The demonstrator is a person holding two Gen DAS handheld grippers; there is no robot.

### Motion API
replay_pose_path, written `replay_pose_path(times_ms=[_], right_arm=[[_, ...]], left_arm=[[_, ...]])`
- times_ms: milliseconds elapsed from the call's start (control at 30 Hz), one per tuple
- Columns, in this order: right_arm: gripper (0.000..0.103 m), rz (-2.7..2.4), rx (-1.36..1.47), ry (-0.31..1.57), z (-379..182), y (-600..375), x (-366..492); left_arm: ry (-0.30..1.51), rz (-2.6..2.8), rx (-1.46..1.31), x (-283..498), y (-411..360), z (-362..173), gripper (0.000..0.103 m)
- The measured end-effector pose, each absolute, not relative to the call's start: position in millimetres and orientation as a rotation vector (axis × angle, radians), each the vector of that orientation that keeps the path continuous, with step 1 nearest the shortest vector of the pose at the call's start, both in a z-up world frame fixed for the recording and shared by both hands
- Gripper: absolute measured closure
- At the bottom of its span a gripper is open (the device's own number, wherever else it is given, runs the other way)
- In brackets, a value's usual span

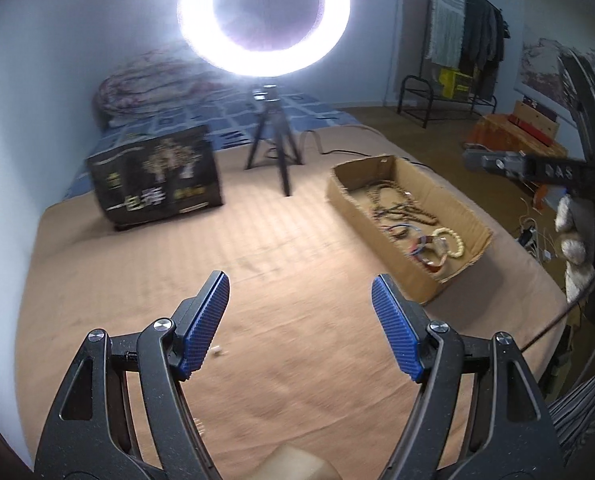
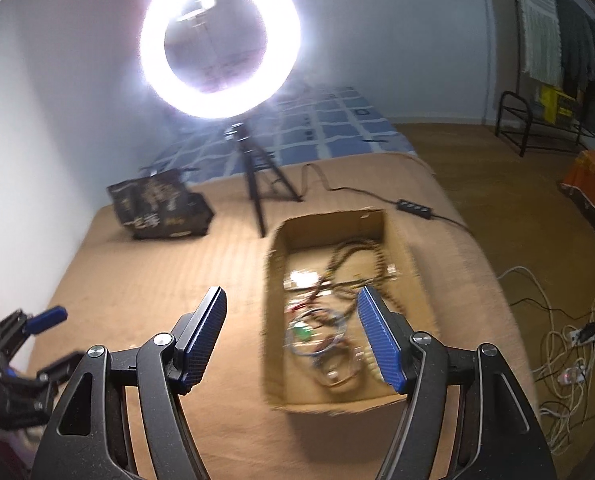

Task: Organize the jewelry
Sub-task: 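Move the left gripper to the pearl strand while the right approaches the pearl earring, then grasp the pearl strand with the left gripper while the right grasps the pearl earring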

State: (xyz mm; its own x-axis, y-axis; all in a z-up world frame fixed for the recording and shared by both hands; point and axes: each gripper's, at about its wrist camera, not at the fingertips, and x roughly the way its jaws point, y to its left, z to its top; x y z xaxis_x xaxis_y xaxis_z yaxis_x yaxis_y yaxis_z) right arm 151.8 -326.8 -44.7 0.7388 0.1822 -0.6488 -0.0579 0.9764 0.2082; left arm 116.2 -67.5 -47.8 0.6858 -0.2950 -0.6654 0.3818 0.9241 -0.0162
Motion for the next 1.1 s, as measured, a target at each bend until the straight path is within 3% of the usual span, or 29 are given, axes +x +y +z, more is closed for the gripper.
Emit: replay_pose_path(times_ms=[300, 633, 733, 900, 1033, 1100], right_arm=[[0.035, 0.31, 0.064, 0.745, -63, -236, 134], [0.035, 0.412, -0.032, 0.816, -112, -163, 147], [0.035, 0.445, -0.044, 0.833, -125, -147, 154], [0.035, 0.54, -0.086, 0.852, -148, -117, 164], [0.037, 0.588, -0.149, 0.862, -162, -96, 168], [0.049, 0.602, -0.176, 0.873, -168, -87, 172]], left_arm=[[0.754, -0.225, 0.043, 112, 32, -58, 0.027], [0.831, -0.192, -0.025, 84, 95, -113, 0.027], [0.877, -0.218, -0.025, 80, 94, -131, 0.038], [0.929, -0.28, -0.02, 76, 80, -156, 0.04], [0.965, -0.304, -0.017, 78, 70, -172, 0.051], [0.973, -0.305, -0.004, 80, 66, -178, 0.051]])
